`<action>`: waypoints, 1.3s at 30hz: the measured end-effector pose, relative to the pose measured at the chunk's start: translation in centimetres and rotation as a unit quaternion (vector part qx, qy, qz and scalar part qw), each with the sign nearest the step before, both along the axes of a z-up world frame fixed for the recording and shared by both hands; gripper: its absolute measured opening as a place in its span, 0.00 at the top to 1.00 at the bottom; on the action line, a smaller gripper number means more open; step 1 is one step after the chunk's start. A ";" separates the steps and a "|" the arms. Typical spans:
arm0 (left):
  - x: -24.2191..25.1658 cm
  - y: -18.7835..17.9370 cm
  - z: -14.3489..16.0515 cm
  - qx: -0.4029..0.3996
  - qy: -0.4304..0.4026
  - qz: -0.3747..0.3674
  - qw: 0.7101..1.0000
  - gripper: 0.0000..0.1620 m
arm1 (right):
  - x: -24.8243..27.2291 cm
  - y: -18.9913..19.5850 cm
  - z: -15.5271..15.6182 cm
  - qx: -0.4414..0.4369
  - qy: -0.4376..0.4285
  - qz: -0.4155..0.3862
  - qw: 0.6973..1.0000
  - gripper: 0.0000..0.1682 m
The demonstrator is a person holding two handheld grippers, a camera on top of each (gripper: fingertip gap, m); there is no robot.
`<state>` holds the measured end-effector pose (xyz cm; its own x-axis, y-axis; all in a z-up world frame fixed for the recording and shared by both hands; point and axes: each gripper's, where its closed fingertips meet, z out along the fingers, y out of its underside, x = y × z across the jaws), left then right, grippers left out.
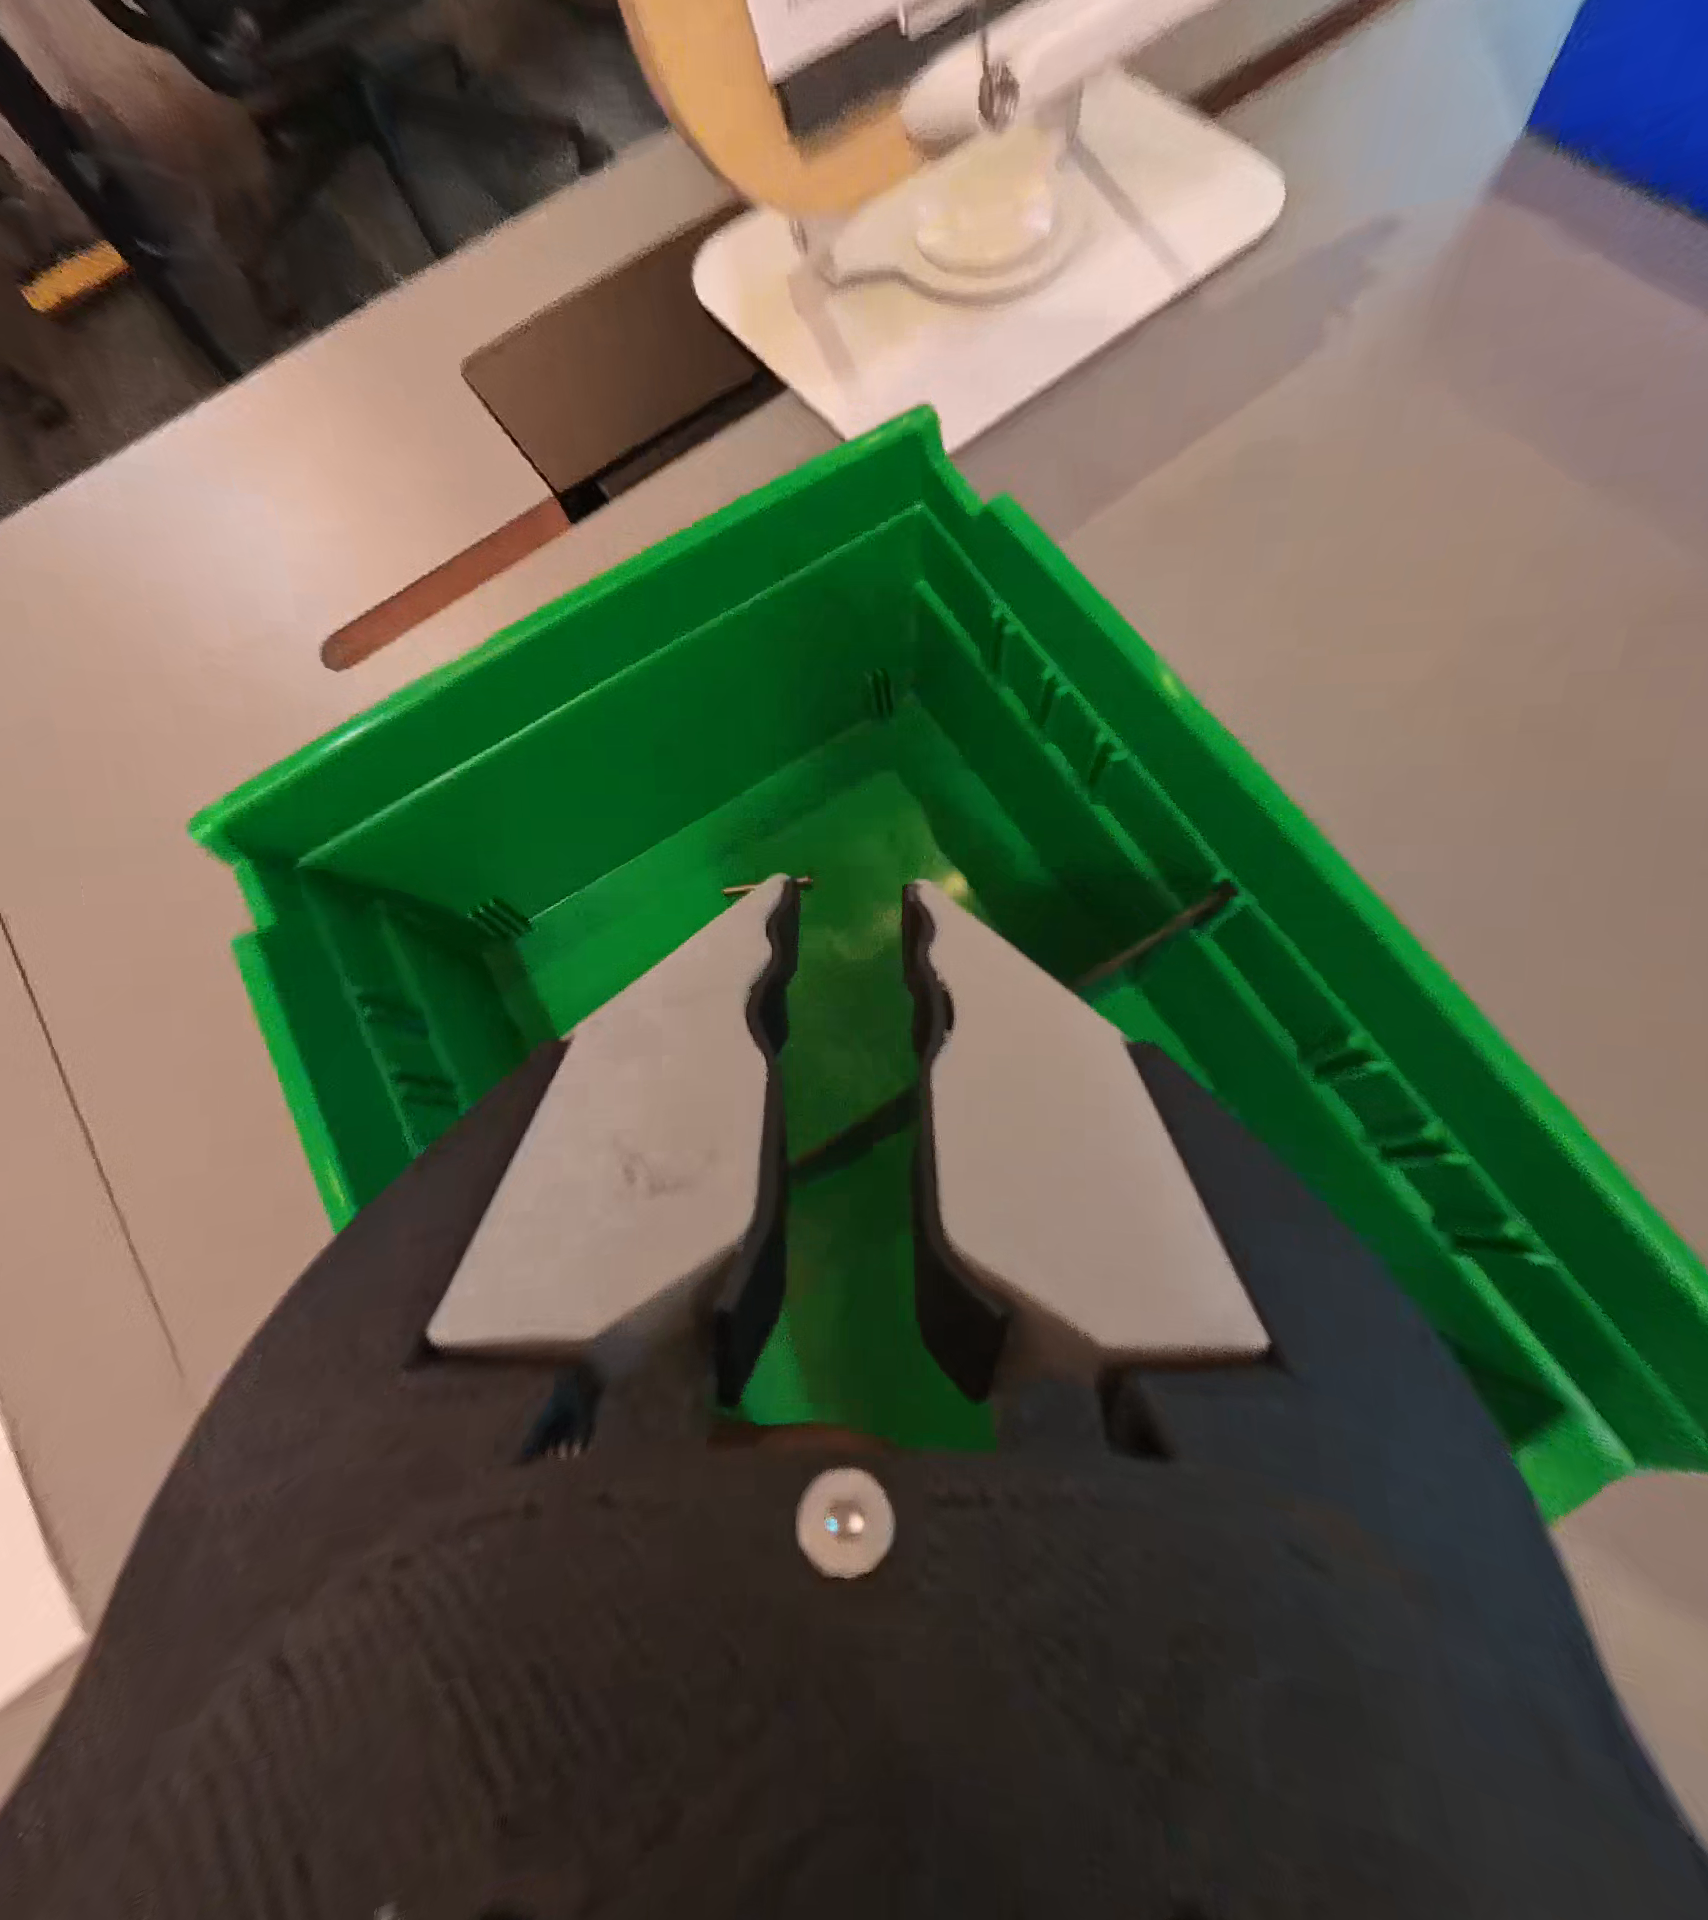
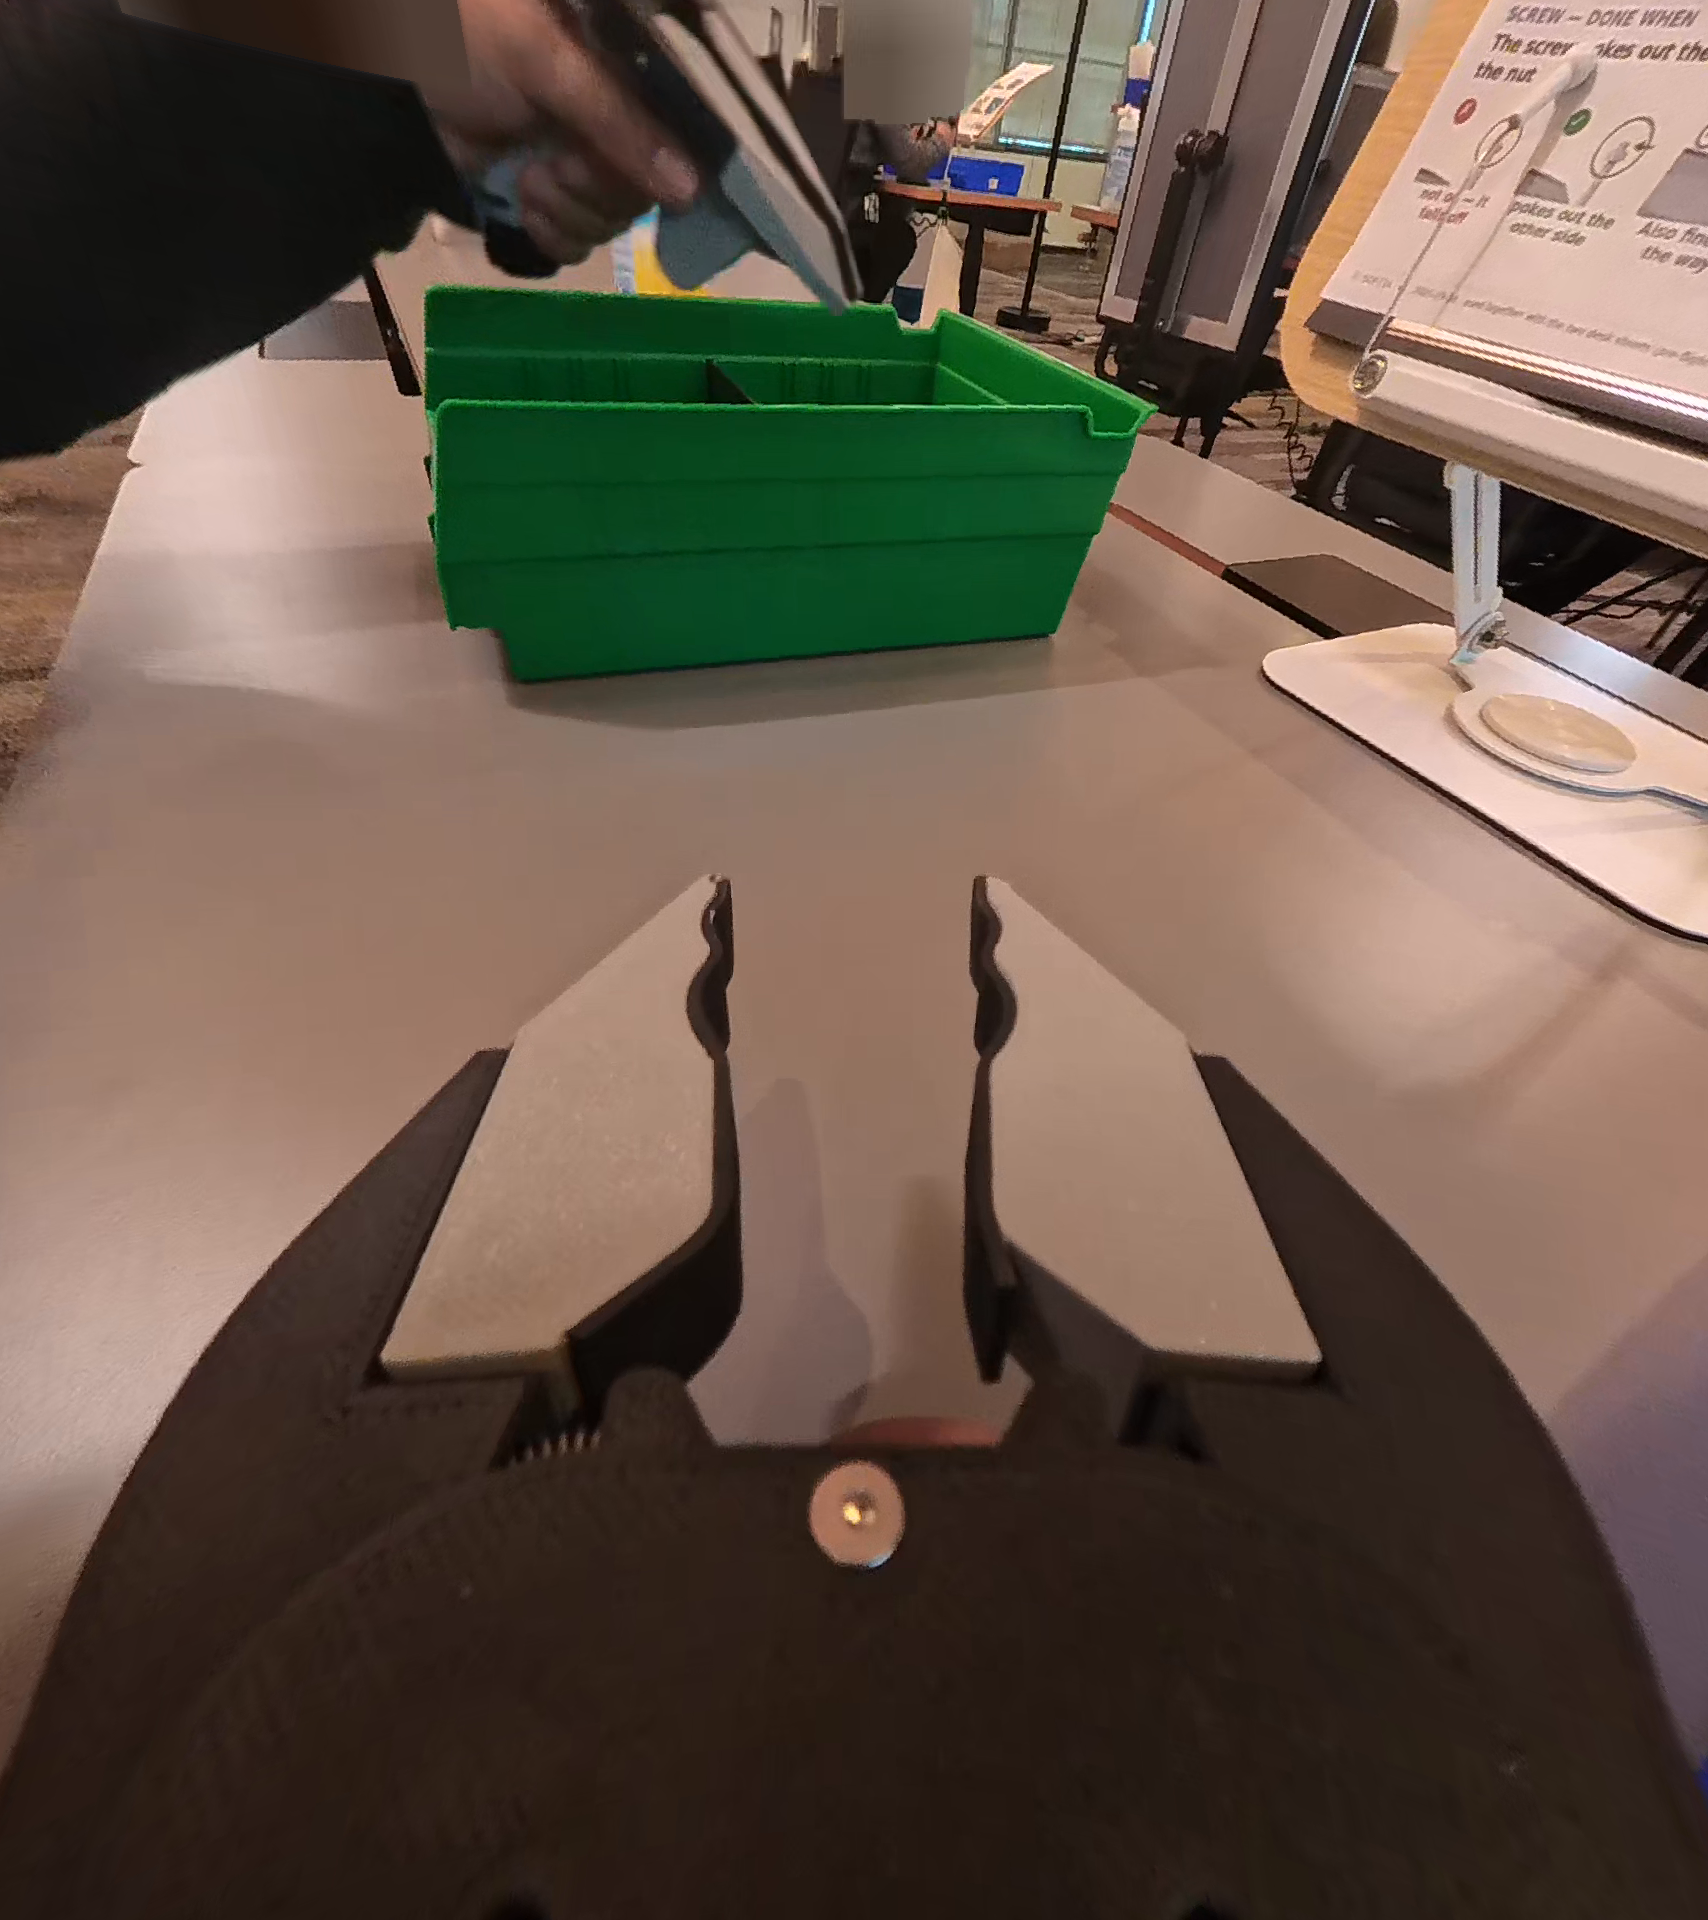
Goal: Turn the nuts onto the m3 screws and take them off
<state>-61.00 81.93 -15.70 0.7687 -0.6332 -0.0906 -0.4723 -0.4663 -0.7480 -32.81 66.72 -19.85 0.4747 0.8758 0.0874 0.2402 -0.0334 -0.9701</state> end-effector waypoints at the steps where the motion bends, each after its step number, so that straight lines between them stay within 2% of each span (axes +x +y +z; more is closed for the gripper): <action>1: 0.1 0.8 -0.6 -0.012 0.023 -0.008 1.000 0.89 | 0.0 0.0 0.0 0.001 -0.003 0.000 1.000 0.74; 3: 0.4 2.0 -2.2 -0.041 0.071 -0.040 0.996 0.89 | -0.1 -0.1 0.0 0.004 -0.004 0.000 1.000 0.75; 8: -0.5 5.4 -6.6 -0.112 0.162 -0.043 0.979 0.86 | 0.0 0.0 0.0 -0.001 0.002 0.000 1.000 0.74; 11: -0.8 6.0 -9.2 -0.156 0.195 -0.054 0.967 0.86 | 0.1 0.1 0.1 -0.005 0.007 0.000 1.000 0.74; 14: -1.3 6.4 -10.5 -0.167 0.229 -0.058 0.957 0.86 | 0.2 0.1 0.2 -0.006 0.010 0.000 1.000 0.74; 18: -0.7 6.6 -11.0 -0.166 0.235 -0.081 0.954 0.86 | 0.2 0.1 0.2 -0.009 0.011 0.000 1.000 0.75; 23: -1.2 6.8 -11.5 -0.153 0.301 -0.136 0.931 0.88 | 0.4 0.3 0.3 -0.022 0.025 -0.001 0.999 0.75; 28: -0.9 6.5 -11.6 -0.130 0.324 -0.220 0.911 0.88 | 0.7 0.5 0.5 -0.036 0.042 -0.002 0.998 0.75; 32: -0.3 5.9 -11.9 -0.126 0.327 -0.272 0.896 0.94 | 0.8 0.6 0.6 -0.044 0.048 -0.002 0.998 0.75; 39: -0.2 5.6 -12.0 -0.148 0.319 -0.285 0.892 0.98 | 0.9 0.8 0.6 -0.054 0.056 -0.001 0.997 0.76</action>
